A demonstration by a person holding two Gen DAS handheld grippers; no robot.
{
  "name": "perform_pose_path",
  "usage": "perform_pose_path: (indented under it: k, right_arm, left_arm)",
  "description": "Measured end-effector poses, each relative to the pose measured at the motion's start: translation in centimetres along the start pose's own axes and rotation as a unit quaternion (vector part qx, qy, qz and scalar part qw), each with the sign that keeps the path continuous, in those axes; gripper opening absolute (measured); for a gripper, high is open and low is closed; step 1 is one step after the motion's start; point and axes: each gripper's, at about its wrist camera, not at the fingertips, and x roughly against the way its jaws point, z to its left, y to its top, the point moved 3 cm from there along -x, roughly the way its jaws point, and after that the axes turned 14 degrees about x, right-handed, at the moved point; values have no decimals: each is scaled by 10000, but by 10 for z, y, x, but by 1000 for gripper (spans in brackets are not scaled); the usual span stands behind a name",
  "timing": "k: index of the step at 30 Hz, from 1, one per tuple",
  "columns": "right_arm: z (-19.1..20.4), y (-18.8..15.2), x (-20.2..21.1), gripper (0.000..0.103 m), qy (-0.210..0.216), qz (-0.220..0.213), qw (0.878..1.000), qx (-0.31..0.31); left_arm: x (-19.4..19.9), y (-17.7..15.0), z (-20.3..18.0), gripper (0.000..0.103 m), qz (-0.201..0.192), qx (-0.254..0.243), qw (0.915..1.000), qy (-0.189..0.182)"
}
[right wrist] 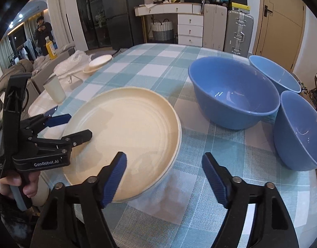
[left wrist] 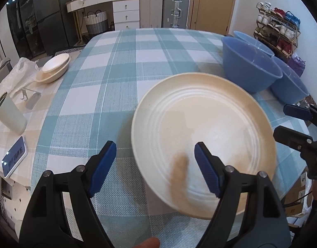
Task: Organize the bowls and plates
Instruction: 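Move both tools toward the light-blue bowls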
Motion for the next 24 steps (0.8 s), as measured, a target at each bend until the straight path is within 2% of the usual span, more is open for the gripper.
perform_pose_path:
  k: [3, 7, 18, 20, 21, 24]
  right_arm:
    - [-7, 3, 11, 86, 74, -148, 9998, -118]
    - [-16, 8, 28, 96, -22, -327, 9993, -156]
    - [-41, 21, 78, 101, -244, -818, 9962, -188]
    - [-45, 23, 90, 101, -330, -884, 9955, -120]
    - [-47, 24, 96, 101, -389, -916, 9950, -86]
    - [-54, 26, 111, 102, -531, -995, 9936, -21]
  left_arm:
    - [11, 7, -7, 76, -102, -8, 9999, -133]
    - [24, 19, -20, 76, -249, -24, 9993, -293]
    - [41, 46, -63, 80, -430, -131, 9974, -562]
    - [45, 50, -70, 88, -483, -150, 9967, -629]
    - [46, 51, -74, 102, -508, -166, 9964, -658]
    - [50, 54, -87, 101, -619, -272, 9952, -704]
